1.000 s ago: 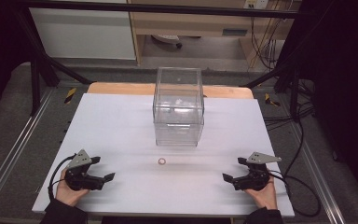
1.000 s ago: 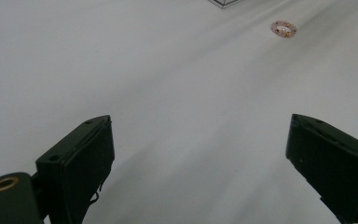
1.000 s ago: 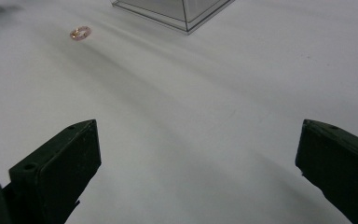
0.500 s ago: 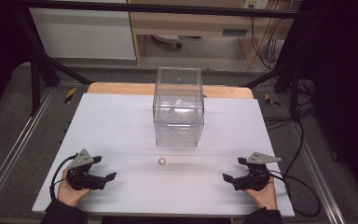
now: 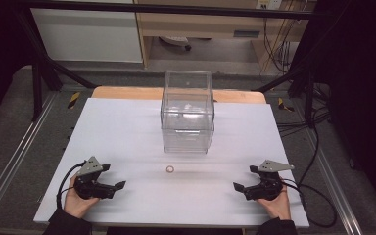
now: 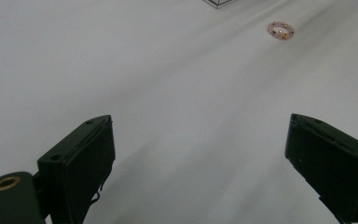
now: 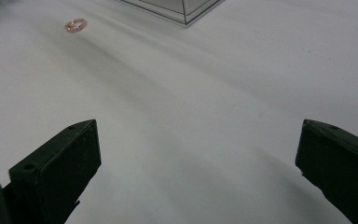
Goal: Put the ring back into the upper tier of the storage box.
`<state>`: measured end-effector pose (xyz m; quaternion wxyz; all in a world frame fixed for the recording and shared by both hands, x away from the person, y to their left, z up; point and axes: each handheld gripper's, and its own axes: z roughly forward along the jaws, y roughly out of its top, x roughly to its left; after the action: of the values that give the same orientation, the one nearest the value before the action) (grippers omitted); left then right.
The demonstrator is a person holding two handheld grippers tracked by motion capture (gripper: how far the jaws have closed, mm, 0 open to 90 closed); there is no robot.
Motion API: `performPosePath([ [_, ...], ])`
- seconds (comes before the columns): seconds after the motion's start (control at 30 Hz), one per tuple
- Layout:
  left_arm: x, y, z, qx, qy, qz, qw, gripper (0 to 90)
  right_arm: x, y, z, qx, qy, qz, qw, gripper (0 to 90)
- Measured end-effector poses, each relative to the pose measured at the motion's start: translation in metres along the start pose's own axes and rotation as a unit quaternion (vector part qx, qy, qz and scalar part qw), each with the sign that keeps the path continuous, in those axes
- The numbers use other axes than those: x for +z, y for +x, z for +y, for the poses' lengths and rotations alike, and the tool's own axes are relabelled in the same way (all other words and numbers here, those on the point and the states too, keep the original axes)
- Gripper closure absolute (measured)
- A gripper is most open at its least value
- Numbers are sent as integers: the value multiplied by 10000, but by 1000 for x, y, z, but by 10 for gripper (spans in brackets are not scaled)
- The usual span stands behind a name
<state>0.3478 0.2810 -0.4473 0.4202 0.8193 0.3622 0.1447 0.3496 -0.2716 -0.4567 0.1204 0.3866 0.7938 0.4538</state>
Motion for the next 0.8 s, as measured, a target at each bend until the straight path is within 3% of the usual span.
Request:
performPosePath([
  [0.3,4,-5,6,-54,-37,-7,10000,82,0,0,0,-15,20,-18,10000,4],
  [0.8,14,-19,15,23,38,-81,10000,89,-1,0,0,-24,30,-31,10000,4],
])
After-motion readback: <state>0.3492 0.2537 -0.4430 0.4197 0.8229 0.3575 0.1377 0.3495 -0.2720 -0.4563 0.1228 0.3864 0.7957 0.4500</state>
